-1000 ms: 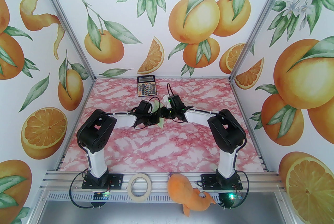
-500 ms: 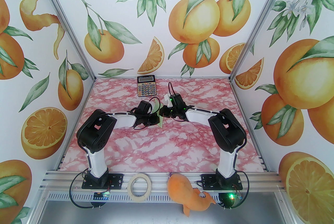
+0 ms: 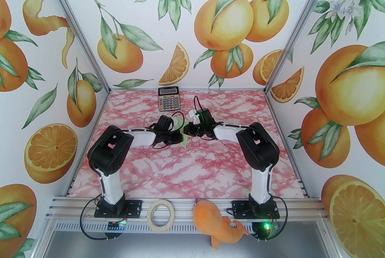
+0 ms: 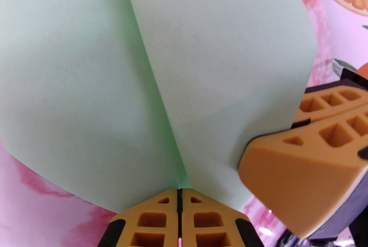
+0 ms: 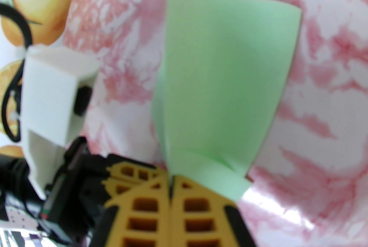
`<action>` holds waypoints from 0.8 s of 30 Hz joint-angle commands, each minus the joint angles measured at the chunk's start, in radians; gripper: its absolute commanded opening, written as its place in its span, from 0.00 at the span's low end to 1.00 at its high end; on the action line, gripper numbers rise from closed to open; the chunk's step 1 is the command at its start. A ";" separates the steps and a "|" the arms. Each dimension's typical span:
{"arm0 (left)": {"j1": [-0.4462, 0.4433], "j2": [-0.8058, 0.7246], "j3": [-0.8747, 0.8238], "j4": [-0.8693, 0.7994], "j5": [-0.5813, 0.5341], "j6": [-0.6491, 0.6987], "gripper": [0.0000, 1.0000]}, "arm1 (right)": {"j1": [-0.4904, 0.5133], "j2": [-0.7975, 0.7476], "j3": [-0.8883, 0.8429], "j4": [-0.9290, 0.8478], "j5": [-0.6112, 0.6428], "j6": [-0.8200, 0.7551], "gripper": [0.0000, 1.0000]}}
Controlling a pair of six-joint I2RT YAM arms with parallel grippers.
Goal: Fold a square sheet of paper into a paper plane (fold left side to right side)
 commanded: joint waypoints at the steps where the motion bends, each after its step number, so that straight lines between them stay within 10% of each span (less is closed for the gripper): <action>1: 0.010 0.003 0.016 -0.047 0.000 0.031 0.07 | -0.016 0.036 -0.013 0.057 -0.055 0.015 0.03; 24: 0.014 0.025 0.020 -0.043 0.011 0.031 0.07 | -0.053 0.108 -0.027 0.117 -0.100 0.032 0.05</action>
